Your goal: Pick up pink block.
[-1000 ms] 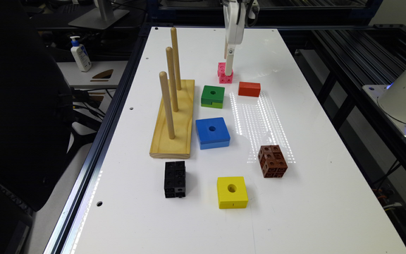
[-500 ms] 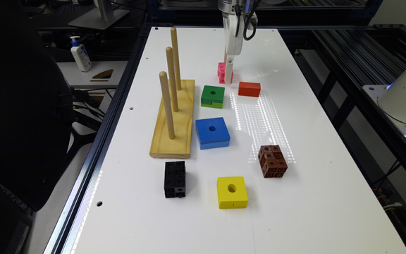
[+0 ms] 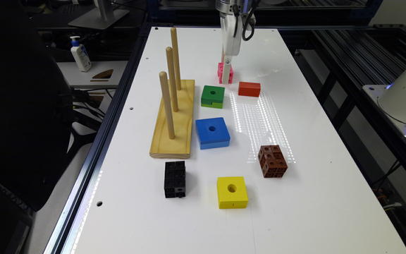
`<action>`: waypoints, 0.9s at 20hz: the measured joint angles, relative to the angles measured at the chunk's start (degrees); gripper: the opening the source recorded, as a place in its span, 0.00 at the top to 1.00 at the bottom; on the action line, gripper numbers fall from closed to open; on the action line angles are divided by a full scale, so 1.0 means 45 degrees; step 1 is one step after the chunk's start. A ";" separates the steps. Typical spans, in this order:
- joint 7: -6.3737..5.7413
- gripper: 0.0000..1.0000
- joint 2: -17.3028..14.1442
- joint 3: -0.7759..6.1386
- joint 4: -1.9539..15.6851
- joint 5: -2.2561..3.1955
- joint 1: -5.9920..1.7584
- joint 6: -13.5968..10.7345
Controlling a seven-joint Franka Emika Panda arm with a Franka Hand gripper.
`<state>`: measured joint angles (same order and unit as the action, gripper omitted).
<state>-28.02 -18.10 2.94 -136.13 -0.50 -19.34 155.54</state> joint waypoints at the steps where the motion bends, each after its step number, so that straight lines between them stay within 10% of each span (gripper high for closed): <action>1: 0.0000 0.00 -0.0002 0.0007 0.0016 0.0000 0.0001 0.0000; 18: 0.0001 0.00 -0.0574 0.0030 0.0170 0.0000 0.0001 0.0332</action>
<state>-28.02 -20.69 3.07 -135.36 -0.50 -19.34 157.03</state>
